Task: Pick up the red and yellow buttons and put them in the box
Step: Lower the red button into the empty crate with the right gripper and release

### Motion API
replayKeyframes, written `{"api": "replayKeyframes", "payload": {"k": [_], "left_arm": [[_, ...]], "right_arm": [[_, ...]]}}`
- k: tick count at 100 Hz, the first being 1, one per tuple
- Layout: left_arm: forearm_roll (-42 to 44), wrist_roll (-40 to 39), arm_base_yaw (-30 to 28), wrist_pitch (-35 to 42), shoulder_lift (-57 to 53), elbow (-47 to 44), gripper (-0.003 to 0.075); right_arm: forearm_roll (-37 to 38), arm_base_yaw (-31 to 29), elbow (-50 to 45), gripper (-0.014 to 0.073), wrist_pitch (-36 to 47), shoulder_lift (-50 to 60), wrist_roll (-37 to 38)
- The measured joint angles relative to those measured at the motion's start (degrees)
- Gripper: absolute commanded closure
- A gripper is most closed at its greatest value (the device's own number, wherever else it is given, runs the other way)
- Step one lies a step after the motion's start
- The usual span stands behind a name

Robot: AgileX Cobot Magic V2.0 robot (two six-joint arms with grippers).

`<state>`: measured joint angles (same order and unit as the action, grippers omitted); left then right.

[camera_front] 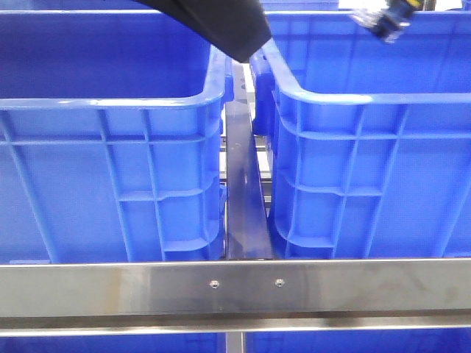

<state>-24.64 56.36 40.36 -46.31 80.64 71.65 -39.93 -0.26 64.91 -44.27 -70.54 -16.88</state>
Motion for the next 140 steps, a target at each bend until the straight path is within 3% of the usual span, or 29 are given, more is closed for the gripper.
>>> {"api": "replayKeyframes", "payload": {"k": [47, 77, 109, 140], "left_arm": [[0.00, -1.10, 0.00, 0.00, 0.00, 0.00, 0.0048], [0.00, -1.10, 0.00, 0.00, 0.00, 0.00, 0.0048], [0.00, -1.22, 0.00, -0.10, 0.00, 0.00, 0.0048], [0.00, -1.22, 0.00, -0.10, 0.00, 0.00, 0.0048]], "right_arm": [[13.21, -0.01, 0.84, 0.0396, 19.90, -13.68, -1.14], [21.50, 5.69, 0.93, 0.0396, 31.37, -20.51, -1.23], [22.38, 6.45, 1.19, 0.0396, 39.24, -26.37, -1.26], [21.67, 6.56, 1.19, 0.0396, 41.87, -28.42, -1.26]]}}
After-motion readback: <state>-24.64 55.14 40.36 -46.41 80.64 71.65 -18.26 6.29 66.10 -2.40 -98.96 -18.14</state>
